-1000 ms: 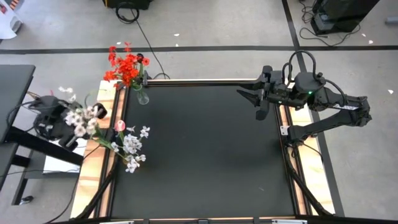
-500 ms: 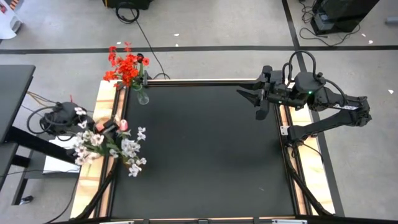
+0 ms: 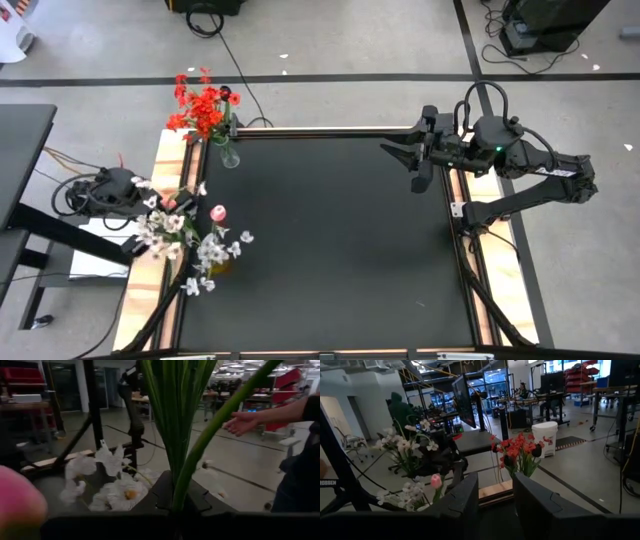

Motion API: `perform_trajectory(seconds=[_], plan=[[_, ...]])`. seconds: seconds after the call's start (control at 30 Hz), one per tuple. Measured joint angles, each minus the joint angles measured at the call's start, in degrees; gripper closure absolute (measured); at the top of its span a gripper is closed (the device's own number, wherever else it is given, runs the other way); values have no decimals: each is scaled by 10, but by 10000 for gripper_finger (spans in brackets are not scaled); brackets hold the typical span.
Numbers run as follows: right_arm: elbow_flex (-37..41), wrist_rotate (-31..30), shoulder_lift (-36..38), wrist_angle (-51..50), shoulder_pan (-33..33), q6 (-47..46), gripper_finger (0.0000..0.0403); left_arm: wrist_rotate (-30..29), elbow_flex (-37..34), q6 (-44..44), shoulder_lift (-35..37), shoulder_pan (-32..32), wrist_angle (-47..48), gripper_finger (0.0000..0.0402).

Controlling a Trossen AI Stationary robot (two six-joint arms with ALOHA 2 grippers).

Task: Sort flowers into vase by color
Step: Put the white flowers into the yellow vase

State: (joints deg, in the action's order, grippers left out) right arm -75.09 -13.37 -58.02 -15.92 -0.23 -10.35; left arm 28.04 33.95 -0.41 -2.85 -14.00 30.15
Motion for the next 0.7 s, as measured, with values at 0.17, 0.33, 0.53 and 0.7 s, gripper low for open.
perform_trajectory(seconds=[0.17,0.33,0.53,0.7], plan=[[0,0,0,0,0,0,273,-3,21,-1,0,0,1,389],[0,0,0,0,0,0,273,-81,76,10,-1,0,77,388],[0,0,0,0,0,0,273,-156,98,-13,-1,3,109,388],[0,0,0,0,0,0,273,-173,87,-17,-1,25,96,388]])
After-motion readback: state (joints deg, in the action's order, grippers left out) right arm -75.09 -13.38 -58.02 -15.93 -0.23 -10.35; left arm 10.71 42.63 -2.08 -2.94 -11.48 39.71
